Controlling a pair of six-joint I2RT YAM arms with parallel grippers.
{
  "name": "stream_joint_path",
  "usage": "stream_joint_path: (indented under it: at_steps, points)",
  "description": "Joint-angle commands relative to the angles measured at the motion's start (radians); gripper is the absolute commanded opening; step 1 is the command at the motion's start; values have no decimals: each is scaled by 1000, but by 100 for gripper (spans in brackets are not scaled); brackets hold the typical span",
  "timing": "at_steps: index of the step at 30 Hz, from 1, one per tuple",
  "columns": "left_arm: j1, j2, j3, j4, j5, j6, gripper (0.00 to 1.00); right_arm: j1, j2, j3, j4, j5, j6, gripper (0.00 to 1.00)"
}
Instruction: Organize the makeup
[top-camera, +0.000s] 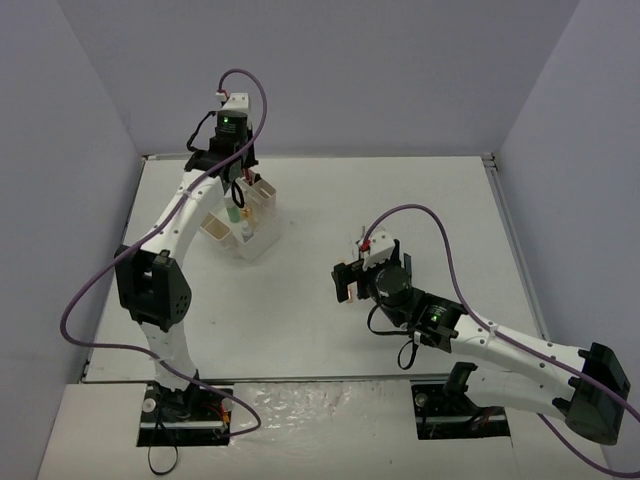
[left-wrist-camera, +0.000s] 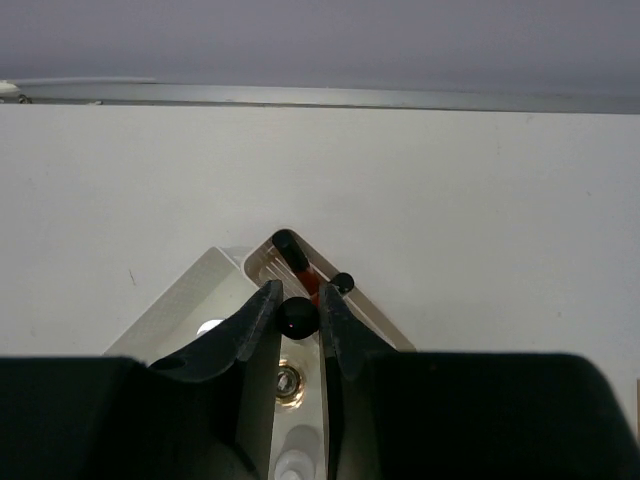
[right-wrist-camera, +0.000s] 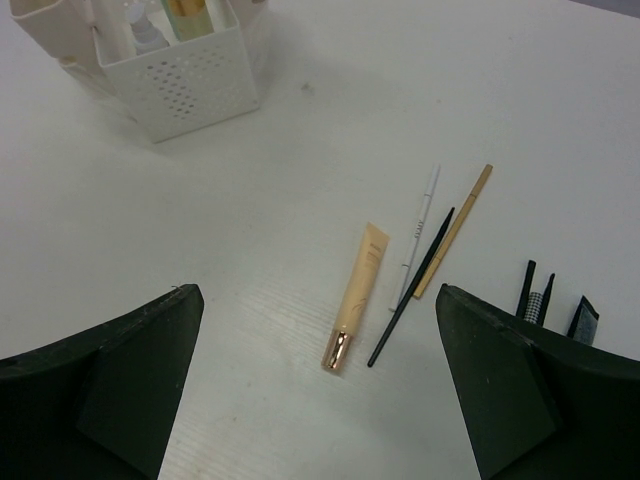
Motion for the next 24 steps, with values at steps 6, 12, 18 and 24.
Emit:
stream_joint_path:
  at_steps: [6,12,18,24]
  points:
    - [34,73,118,114,1,32,0,-72,-58,-24,26,0,22,100]
    - [48,103,41,171,34,28,0,-112,-76,-43,9,-26,35,100]
    - [48,51,-28,195,33,4,34,-130,-75,-41,-45,19,71,100]
    - [48,-45,-26,139,4,-6,64,-168,-36,-18,-135,43,166,94]
